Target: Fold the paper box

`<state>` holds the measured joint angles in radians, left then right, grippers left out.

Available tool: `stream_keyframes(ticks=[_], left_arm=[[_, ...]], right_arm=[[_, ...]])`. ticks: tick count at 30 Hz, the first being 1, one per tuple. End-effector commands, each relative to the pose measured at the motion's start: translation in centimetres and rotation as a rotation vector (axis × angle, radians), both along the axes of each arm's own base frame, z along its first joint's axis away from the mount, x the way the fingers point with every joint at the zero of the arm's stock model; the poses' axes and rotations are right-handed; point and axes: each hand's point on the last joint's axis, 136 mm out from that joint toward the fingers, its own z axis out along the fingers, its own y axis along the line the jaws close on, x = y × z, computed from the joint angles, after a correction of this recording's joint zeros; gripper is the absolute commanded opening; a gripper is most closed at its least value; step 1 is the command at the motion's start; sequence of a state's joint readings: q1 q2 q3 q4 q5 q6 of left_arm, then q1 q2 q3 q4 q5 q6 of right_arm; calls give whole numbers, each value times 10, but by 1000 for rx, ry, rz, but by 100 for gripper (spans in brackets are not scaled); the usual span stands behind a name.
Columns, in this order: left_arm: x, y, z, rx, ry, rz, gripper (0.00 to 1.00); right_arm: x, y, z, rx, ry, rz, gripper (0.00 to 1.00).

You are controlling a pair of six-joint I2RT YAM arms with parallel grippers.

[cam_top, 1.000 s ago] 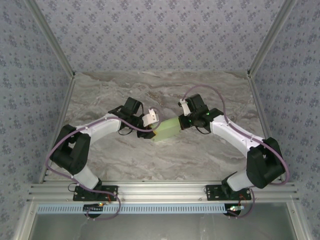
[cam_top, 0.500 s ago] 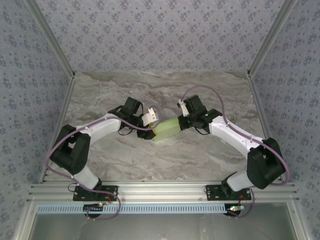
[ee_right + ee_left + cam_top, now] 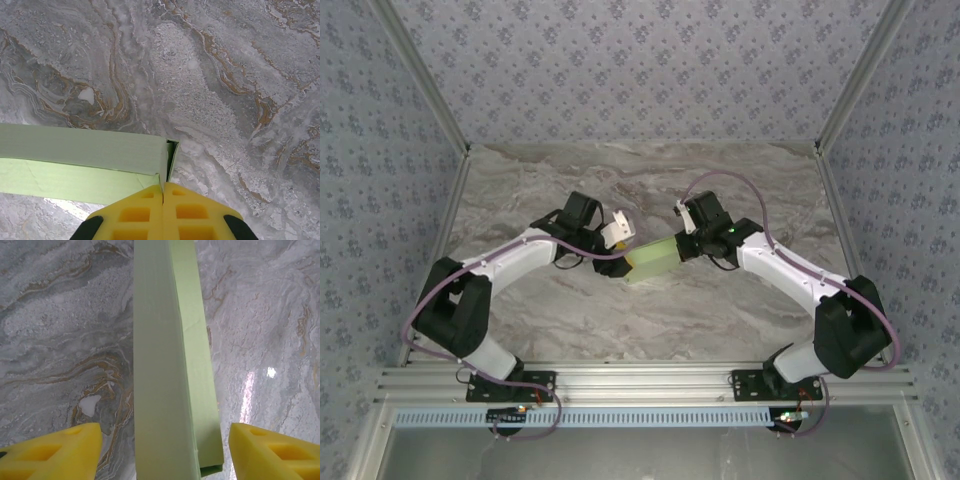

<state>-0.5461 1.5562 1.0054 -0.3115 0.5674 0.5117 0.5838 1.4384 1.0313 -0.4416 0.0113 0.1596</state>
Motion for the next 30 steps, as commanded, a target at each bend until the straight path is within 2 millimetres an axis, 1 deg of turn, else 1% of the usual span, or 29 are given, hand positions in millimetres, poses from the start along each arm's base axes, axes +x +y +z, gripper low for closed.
stream_keyframes(ticks=[1, 4, 8, 12, 14, 16, 20, 24, 30], left_arm=[[-6, -3, 19, -55, 3, 10, 68], [-7, 1, 26, -91, -6, 62, 68], [7, 10, 39, -133, -40, 249, 65], [15, 26, 43, -124, -39, 434, 61], [12, 30, 41, -125, -30, 467, 60], [7, 31, 38, -116, -33, 471, 58], [-4, 25, 30, -72, -22, 440, 54], [-8, 23, 22, -16, -21, 431, 47], [-10, 18, 17, 12, -20, 414, 31]], right_arm=[[-4, -3, 7, -11, 7, -20, 1], [-4, -2, 7, -10, 7, -18, 1], [-4, -2, 8, -10, 4, -20, 1], [-4, -2, 8, -11, 5, -18, 1], [-4, -2, 7, -12, 4, -19, 1], [-4, -2, 7, -15, 5, -19, 1], [-3, -2, 8, -14, 3, -18, 1], [-3, -3, 8, -14, 2, -22, 1], [-4, -3, 8, -17, 3, -19, 1]])
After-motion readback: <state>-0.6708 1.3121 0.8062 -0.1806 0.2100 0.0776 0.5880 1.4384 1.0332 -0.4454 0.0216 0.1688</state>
